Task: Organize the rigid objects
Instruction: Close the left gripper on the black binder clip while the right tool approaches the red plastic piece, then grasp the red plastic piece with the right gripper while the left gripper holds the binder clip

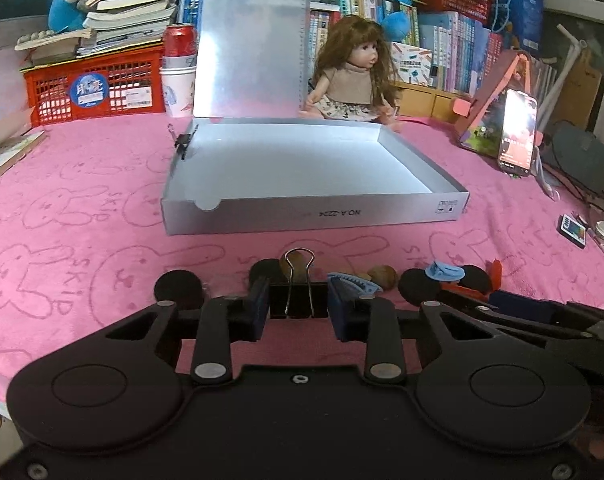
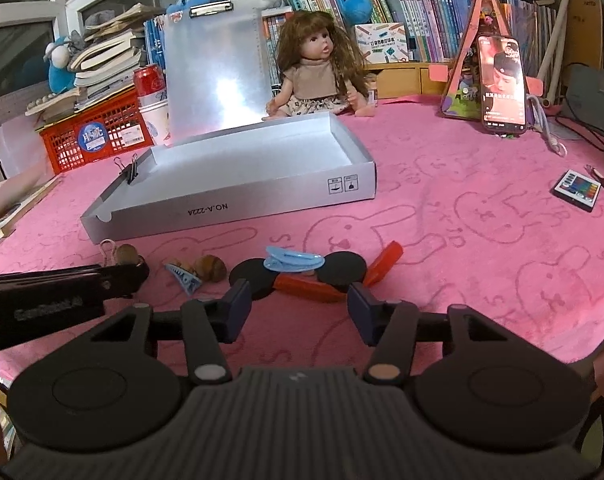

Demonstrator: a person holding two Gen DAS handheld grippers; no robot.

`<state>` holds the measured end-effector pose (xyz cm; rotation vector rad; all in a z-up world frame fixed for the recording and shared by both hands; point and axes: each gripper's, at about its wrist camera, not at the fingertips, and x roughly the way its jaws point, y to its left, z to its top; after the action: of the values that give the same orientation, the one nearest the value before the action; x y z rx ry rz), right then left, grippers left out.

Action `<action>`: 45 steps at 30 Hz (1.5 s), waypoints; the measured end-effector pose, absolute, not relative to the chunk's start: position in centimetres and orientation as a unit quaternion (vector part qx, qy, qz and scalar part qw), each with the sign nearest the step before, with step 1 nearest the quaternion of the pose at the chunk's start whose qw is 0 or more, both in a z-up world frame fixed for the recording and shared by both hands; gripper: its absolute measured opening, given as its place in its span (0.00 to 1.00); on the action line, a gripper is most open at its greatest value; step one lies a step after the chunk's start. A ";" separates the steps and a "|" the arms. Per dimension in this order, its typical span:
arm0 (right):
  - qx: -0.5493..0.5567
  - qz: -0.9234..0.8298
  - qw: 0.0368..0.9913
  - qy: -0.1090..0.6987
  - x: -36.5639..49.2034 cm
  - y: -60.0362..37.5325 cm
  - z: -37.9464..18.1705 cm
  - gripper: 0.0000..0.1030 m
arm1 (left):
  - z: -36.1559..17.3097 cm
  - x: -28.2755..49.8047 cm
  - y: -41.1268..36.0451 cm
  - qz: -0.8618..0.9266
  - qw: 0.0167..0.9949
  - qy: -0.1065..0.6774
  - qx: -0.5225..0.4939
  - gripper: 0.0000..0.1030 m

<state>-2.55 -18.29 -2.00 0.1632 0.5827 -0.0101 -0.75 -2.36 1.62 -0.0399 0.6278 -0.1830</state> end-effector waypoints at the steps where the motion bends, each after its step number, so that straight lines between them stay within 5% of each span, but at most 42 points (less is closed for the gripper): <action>1: 0.081 -0.008 0.954 0.287 -2.5 -18.2 -2.1 0.55 | 1.6 -0.8 -2.2 -0.089 0.947 0.309 -0.020 0.29; 45: -0.004 -0.065 0.963 0.261 -3.5 -21.3 -2.5 0.50 | 1.1 -1.1 -1.4 -0.077 0.943 0.322 -0.032 0.29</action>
<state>-3.52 -21.35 -2.47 -0.0075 0.5292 -0.1308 -1.06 -1.37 1.15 -0.0658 0.6567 -0.1561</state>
